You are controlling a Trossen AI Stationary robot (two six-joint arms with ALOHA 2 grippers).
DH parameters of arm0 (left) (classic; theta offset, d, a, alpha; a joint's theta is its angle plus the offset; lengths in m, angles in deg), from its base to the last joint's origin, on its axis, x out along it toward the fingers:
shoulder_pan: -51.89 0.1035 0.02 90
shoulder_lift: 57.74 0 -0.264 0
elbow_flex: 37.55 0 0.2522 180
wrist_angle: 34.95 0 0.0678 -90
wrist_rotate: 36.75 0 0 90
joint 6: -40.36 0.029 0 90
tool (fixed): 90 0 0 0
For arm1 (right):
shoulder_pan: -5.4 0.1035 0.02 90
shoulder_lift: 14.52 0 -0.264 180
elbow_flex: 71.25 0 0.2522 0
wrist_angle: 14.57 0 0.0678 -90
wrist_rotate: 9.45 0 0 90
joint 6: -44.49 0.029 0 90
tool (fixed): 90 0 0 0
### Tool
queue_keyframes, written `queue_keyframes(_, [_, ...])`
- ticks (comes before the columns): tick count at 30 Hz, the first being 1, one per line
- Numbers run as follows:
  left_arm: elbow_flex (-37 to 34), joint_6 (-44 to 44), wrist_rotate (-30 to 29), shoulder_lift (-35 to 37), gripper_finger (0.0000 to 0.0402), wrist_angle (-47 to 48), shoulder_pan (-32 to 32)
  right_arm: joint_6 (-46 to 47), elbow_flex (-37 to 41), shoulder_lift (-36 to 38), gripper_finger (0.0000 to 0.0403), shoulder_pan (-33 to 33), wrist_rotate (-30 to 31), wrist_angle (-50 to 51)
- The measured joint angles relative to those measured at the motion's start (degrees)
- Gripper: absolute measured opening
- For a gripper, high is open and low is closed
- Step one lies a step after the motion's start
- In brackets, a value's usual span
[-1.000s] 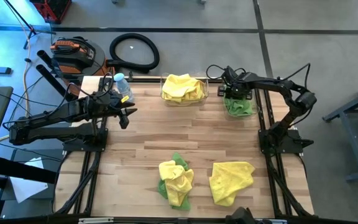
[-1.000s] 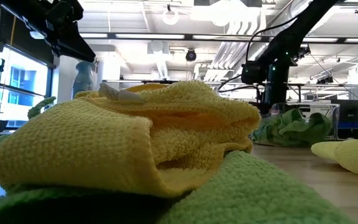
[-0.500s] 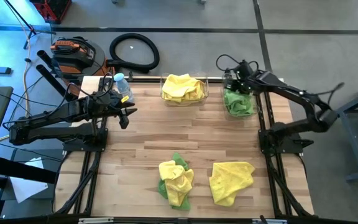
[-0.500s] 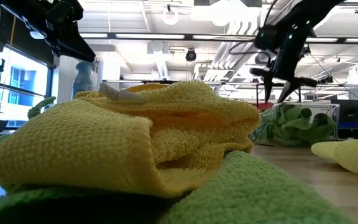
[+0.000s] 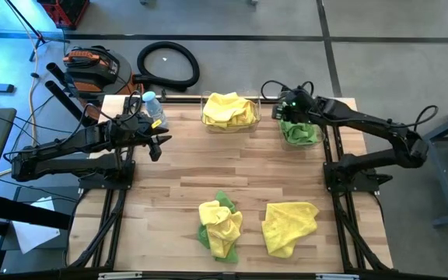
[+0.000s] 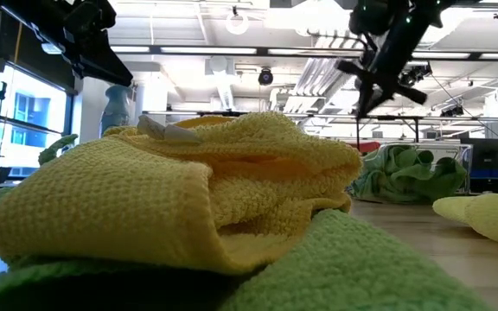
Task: Sort microfiber towel by color & place in baskets
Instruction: Put the left yellow microfiber cloth into the left transparent bin
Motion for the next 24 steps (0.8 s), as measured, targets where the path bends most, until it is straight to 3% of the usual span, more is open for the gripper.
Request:
queue_keyframes(7, [0.0,0.1,0.0,0.0,0.0119,-0.1,0.0,-1.2,-4.2,0.0,0.0013,7.3,5.1,-1.4])
queue_keyframes(13, [0.0,5.4,0.0,0.0,0.0119,-0.1,0.0,0.4,-6.1,0.0,0.0003,12.9,6.5,-1.3])
queue_keyframes(24, [0.0,0.6,4.7,0.0,0.0119,-0.2,-0.2,3.0,-10.7,-3.7,0.0,23.7,10.4,-1.1])
